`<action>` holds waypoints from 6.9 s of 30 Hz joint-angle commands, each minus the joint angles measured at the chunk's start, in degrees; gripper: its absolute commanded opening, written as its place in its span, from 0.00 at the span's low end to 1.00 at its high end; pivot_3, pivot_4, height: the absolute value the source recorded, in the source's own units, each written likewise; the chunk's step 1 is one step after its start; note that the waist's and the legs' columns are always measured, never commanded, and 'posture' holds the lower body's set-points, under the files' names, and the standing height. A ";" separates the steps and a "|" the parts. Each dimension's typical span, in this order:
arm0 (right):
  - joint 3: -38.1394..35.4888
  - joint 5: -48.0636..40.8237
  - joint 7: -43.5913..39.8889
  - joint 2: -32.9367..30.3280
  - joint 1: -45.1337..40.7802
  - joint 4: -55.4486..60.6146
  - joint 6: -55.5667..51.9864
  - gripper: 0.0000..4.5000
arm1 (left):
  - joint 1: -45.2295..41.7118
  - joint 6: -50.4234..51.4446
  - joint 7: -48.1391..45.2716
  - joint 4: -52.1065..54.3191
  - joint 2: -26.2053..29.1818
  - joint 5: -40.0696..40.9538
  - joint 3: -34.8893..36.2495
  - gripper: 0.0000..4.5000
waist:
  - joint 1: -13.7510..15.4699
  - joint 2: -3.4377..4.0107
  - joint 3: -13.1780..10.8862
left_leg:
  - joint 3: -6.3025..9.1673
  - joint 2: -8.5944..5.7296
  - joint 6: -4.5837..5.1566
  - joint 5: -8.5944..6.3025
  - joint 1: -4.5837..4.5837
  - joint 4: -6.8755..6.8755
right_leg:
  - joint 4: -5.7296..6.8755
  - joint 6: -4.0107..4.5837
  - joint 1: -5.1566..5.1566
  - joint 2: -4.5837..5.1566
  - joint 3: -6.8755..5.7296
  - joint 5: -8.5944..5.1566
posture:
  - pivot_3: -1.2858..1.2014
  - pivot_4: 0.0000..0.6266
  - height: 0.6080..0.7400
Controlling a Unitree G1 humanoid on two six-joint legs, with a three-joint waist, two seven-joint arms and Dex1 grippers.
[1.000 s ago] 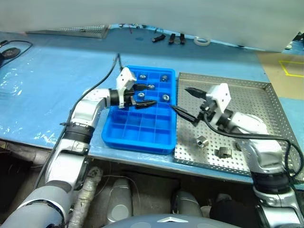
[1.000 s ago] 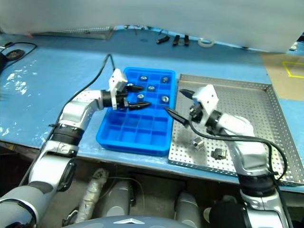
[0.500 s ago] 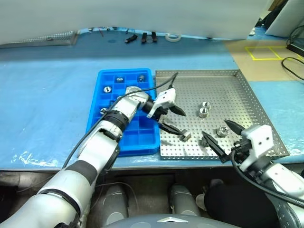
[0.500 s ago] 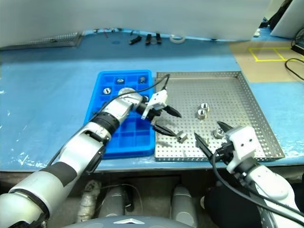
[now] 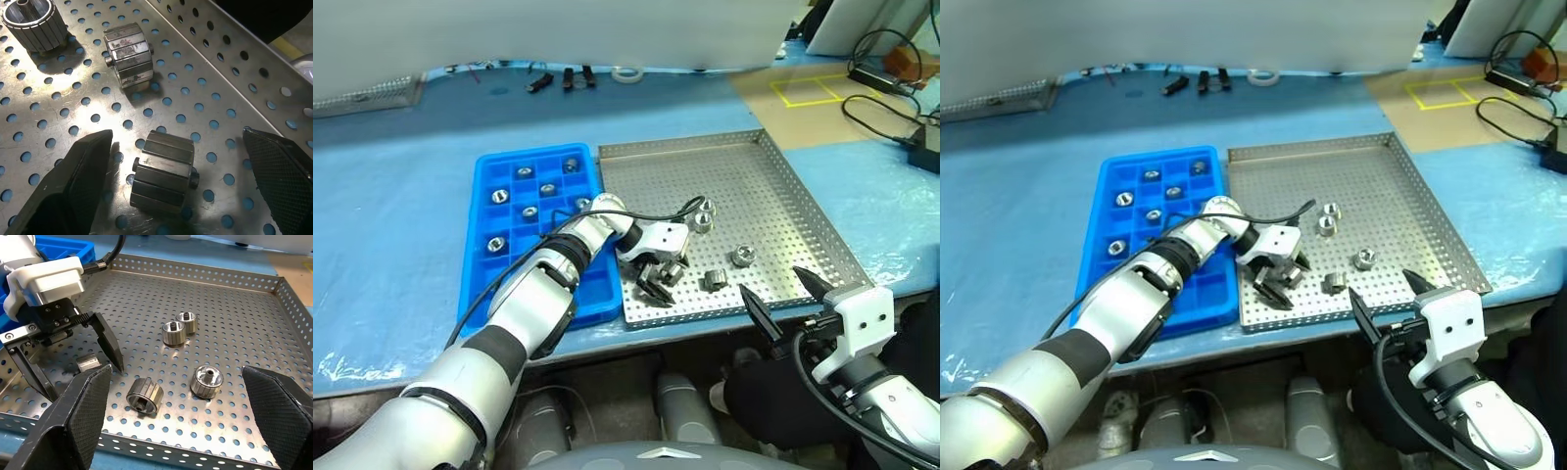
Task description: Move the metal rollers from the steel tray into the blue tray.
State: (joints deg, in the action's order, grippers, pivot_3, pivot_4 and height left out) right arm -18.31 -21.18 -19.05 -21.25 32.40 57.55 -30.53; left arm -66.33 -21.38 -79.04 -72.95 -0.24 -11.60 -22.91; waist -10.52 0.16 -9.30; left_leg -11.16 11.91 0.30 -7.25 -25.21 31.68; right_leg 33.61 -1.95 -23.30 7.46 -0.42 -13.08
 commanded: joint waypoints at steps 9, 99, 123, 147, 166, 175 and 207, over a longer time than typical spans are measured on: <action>-0.14 0.33 0.22 -1.22 -1.34 0.51 0.96 1.00 | -1.14 -0.68 3.77 -0.69 0.11 -2.62 1.25 0.72 | -2.48 -0.03 -0.02 | 0.01 -0.23 0.46 -0.44 0.01 0.87 | 0.01 -0.02 0.51 0.41 -0.04 -0.01 | 0.22 0.24 1.00; -5.13 -4.99 -8.38 -10.61 -21.61 -2.30 -9.83 1.00 | 6.00 20.07 2.10 23.82 5.15 16.49 0.96 0.79 | 11.31 0.17 -0.06 | 0.81 0.60 -1.01 0.70 0.10 0.03 | 1.20 0.66 0.06 -0.37 -0.56 -0.27 | 0.27 0.24 1.00; 4.78 -7.19 16.16 -15.19 22.60 2.45 21.92 1.00 | -0.19 7.48 15.97 -0.07 -9.16 0.28 0.92 0.79 | -6.84 0.05 -0.08 | 0.74 -0.24 0.52 -0.83 -0.71 1.45 | 0.05 -0.94 0.30 0.24 0.02 -0.61 | 0.18 0.24 1.00; 5.29 -9.38 20.91 -20.51 20.76 2.45 20.29 1.00 | -0.22 6.97 14.70 0.81 -10.05 3.10 9.23 0.35 | -12.58 0.05 -0.08 | 1.15 -1.54 1.52 -1.46 -0.80 1.63 | -0.78 -1.19 1.64 1.89 -1.21 -0.68 | 0.18 0.24 1.00; 5.27 -9.00 18.72 -18.42 16.57 2.45 15.59 1.00 | -4.14 5.60 17.58 -0.08 -10.43 6.79 15.34 0.56 | -12.70 0.05 -0.08 | 1.20 -1.71 1.57 -1.50 -0.69 1.67 | -0.81 -1.26 1.89 2.05 -1.28 -0.72 | 0.19 0.24 1.00; 6.68 -8.70 19.92 -18.98 17.01 2.45 17.09 1.00 | -7.04 7.74 33.38 -2.98 -11.65 0.62 13.23 0.82 | -13.26 0.05 -0.08 | 1.29 -1.90 1.57 -1.52 -0.76 1.67 | -0.81 -1.46 1.88 2.07 -1.30 -0.84 | 0.18 0.24 1.00; 8.85 -6.69 22.49 -19.43 20.89 2.45 19.65 1.00 | -0.56 15.45 33.41 -3.98 -21.76 2.02 13.17 0.82 | -15.01 0.05 -0.09 | 1.38 -2.37 1.92 -1.76 -0.89 1.68 | -0.84 -2.09 2.05 2.78 -1.58 -1.15 | 0.16 0.24 1.00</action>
State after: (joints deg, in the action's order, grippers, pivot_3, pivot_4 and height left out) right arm -9.73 -28.81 2.98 -40.48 52.64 57.96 -12.48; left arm -69.38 -5.50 -44.98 -77.73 -9.86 -10.84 -10.43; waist -25.53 0.21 -9.38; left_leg -9.78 9.54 2.23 -9.02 -26.12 33.35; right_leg 32.76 -4.05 -21.25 10.25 -2.01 -14.24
